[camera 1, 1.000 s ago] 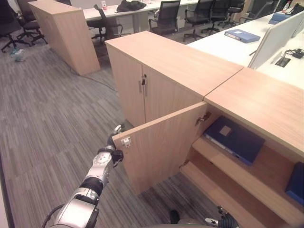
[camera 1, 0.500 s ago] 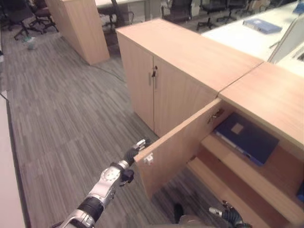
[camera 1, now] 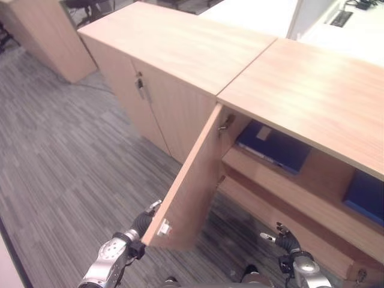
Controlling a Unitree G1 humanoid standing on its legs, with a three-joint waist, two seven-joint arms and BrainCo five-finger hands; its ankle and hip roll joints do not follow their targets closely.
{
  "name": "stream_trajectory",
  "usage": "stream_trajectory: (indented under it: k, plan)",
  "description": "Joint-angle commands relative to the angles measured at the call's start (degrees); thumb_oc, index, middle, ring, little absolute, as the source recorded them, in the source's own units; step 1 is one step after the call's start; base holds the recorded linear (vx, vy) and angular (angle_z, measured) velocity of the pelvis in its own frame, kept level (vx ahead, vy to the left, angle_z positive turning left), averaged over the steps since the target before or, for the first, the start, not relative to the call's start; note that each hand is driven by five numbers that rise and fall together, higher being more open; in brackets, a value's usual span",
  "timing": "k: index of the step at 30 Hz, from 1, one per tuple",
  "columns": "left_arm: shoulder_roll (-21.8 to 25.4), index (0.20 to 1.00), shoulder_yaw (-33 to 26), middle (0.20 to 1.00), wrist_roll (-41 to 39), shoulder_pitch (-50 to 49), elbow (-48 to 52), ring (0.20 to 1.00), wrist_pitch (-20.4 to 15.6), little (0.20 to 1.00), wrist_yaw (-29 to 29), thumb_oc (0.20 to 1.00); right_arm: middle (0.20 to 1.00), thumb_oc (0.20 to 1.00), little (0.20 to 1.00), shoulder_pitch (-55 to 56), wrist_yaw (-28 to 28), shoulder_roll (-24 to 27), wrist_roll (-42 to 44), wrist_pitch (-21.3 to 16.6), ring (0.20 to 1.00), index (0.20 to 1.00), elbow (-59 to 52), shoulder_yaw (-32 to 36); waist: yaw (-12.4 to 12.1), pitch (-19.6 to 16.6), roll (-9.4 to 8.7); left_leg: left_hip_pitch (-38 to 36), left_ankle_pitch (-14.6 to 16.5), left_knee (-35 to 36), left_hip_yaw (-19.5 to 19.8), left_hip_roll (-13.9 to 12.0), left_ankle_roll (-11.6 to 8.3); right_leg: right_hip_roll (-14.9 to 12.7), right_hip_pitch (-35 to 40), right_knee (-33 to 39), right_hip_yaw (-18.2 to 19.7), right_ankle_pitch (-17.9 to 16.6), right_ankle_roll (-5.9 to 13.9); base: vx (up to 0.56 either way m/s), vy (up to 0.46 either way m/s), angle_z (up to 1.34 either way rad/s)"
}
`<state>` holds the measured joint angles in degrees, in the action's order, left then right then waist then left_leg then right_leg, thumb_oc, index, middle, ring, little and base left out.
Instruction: Put the empty folder in the office cabinet
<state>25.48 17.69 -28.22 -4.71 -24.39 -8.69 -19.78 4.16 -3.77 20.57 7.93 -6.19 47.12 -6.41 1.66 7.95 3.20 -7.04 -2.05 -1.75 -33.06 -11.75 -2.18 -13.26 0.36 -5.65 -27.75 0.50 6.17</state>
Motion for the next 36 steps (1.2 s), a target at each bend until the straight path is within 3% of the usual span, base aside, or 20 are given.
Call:
stream_trajectory:
  k: [1, 5, 7, 9, 10, 11, 13, 14, 16, 17, 18, 23, 25, 36]
  plan:
    - [-1.81, 1.000, 0.40, 1.000, -1.81, 2.18, 5.41, 1.000, -2.45, 1.000, -1.24, 1.000, 1.000, 1.000, 1.000, -0.88, 0.18, -1.00, 1.29, -1.53, 1.000, 1.000, -0.01, -0.05, 3.39, -0.85, 0.32, 2.24, -1.33, 4.98, 1.97, 4.26, -2.65, -1.77, 2.30, 4.57, 5.59, -3.75, 5.63, -0.05, -0.114, -0.11]
    - [-3.78, 1.000, 0.74, 1.000, -2.38, 1.96, 6.04, 1.000, -2.10, 1.000, -1.27, 1.000, 1.000, 1.000, 1.000, 0.64, 0.08, -0.12, 1.70, -1.22, 1.000, 1.000, 2.56, 1.50, 5.33, -0.18, 2.53, 1.57, -2.34, 4.38, 1.84, 3.01, -3.85, 0.11, 3.34, 6.50, 7.94, -2.93, 4.61, -0.02, -0.102, -0.36]
    - [-4.88, 1.000, 1.24, 1.000, -1.35, 3.10, 5.07, 1.000, -2.29, 1.000, -0.63, 1.000, 1.000, 1.000, 1.000, 2.24, -0.09, 0.20, 2.78, -1.02, 1.000, 1.000, 4.33, 3.10, 7.32, 0.11, 3.61, 1.45, -2.92, 2.47, 1.46, 1.05, -5.16, 1.77, 4.09, 7.47, 9.75, -1.86, 3.62, 0.00, -0.189, -0.52]
    - [-6.04, 1.000, 0.95, 1.000, -1.20, 4.32, 4.17, 1.000, -2.32, 1.000, 1.21, 1.000, 1.000, 1.000, 1.000, 2.99, -0.80, 0.13, 3.73, -1.16, 1.000, 1.000, 4.87, 3.52, 8.30, 0.72, 3.10, 2.22, -4.88, -0.03, 2.01, -1.92, -6.71, 3.63, 4.62, 8.14, 11.80, -0.84, 2.32, -0.01, -0.201, -0.58]
    - [-6.81, 1.000, 0.96, 1.000, -1.76, 4.97, 3.77, 1.000, -2.58, 1.000, 2.27, 1.000, 1.000, 1.000, 1.000, 2.25, -1.23, 0.26, 4.03, -1.08, 1.000, 1.000, 5.83, 2.99, 8.09, 1.17, 2.68, 3.28, -6.71, -3.13, 5.50, -3.07, -7.61, 5.07, 4.10, 7.91, 14.13, -0.46, 1.38, 0.06, -0.150, -0.86]
    - [-7.30, 1.000, 1.60, 1.000, -2.35, 5.47, 3.79, 1.000, -2.78, 1.000, 3.33, 1.000, 1.000, 1.000, 1.000, 0.66, -1.69, 0.59, 4.17, -0.79, 1.000, 1.000, 6.89, 1.88, 6.43, 1.42, 1.67, 4.97, -5.75, -3.98, 15.41, -0.91, -6.68, 5.10, 3.39, 7.53, 17.16, -0.15, 1.25, 0.11, -0.141, -1.09]
    - [-7.95, 1.000, 2.47, 1.000, -2.42, 6.05, 3.26, 1.000, -3.08, 1.000, 4.16, 1.000, 1.000, 1.000, 1.000, -0.34, -1.92, 0.70, 4.29, -0.86, 1.000, 1.000, 7.33, 1.05, 4.45, 1.47, 0.30, 7.28, -1.80, -2.30, 25.82, 2.63, -5.16, 4.92, 2.94, 7.62, 21.46, 0.00, 1.58, 0.17, -0.081, -1.60]
    - [-8.42, 1.000, 2.60, 1.000, -2.55, 6.10, 3.17, 1.000, -3.51, 1.000, 4.43, 1.000, 1.000, 1.000, 1.000, -1.06, -1.70, 0.90, 3.92, -1.00, 1.000, 1.000, 8.09, 0.47, 3.33, 1.33, -0.12, 9.19, -1.41, -0.59, 32.62, 4.53, -4.97, 5.40, 2.40, 7.84, 24.75, -0.43, 1.90, 0.21, -0.032, -1.45]
    - [-8.56, 1.000, 2.84, 1.000, -1.87, 6.02, 3.30, 1.000, -3.79, 1.000, 4.92, 1.000, 1.000, 1.000, 1.000, -2.89, -1.78, 1.28, 3.51, -1.15, 1.000, 1.000, 8.83, -0.69, 1.25, 1.72, -0.53, 12.47, -2.13, 0.40, 40.38, 7.76, -4.64, 6.44, 2.51, 8.29, 28.55, -0.55, 1.98, 0.17, -0.022, -0.76]
    - [-8.57, 1.000, 2.85, 1.000, -1.84, 6.04, 3.29, 1.000, -3.80, 1.000, 4.96, 1.000, 1.000, 1.000, 1.000, -2.96, -1.78, 1.26, 3.51, -1.19, 1.000, 1.000, 8.93, -0.70, 1.20, 1.80, -0.66, 12.30, -1.82, 0.26, 40.30, 7.89, -4.58, 6.30, 2.70, 8.25, 28.62, -0.26, 2.00, 0.09, -0.025, -0.85]
    - [-8.94, 1.000, 2.67, 1.000, -1.86, 6.75, 3.09, 1.000, -4.08, 1.000, 5.22, 1.000, 1.000, 1.000, 1.000, -4.10, -1.77, 0.96, 3.48, -1.32, 1.000, 1.000, 9.11, -1.65, 0.49, 2.18, -0.58, 13.04, -2.11, 1.33, 42.39, 8.68, -4.90, 7.47, 2.59, 8.22, 31.51, 0.17, 1.92, 0.05, 0.012, -1.23]
    - [-9.35, 1.000, 1.81, 1.000, -1.13, 6.64, 2.87, 1.000, -4.70, 1.000, 6.17, 1.000, 1.000, 1.000, 1.000, -4.06, -0.69, -0.34, 2.54, -1.04, 1.000, 1.000, 9.16, -2.75, 0.58, 0.89, -0.23, 8.15, -1.19, 4.42, 38.67, 7.67, -4.27, 7.67, 3.23, 9.55, 34.91, -0.80, 2.83, 0.11, 0.075, -1.26]
    - [-8.92, 1.000, 0.43, 1.000, 0.41, 8.04, 1.18, 1.000, -5.62, 1.000, 8.15, 1.000, 1.000, 1.000, 1.000, -3.24, -0.05, -1.91, 2.41, -1.05, 1.000, 1.000, 7.53, -3.60, 1.66, -0.51, -1.11, 5.27, -0.64, 5.72, 35.09, 7.77, -3.59, 7.21, 3.41, 9.58, 36.37, -1.10, 3.49, 0.15, 0.124, -0.87]
    - [-5.61, 1.000, -9.12, 1.000, -1.18, 20.23, -10.72, 1.000, -7.68, 1.000, 16.13, 1.000, 1.000, 1.000, 1.000, 0.45, 1.38, -3.74, -0.07, 0.35, 1.000, 1.000, 8.97, -4.82, 5.43, -4.12, -3.71, 0.63, 2.35, 6.75, 27.63, 8.48, -1.81, 5.55, 2.23, 7.22, 39.60, -1.46, 5.87, 0.08, 0.075, -0.32]
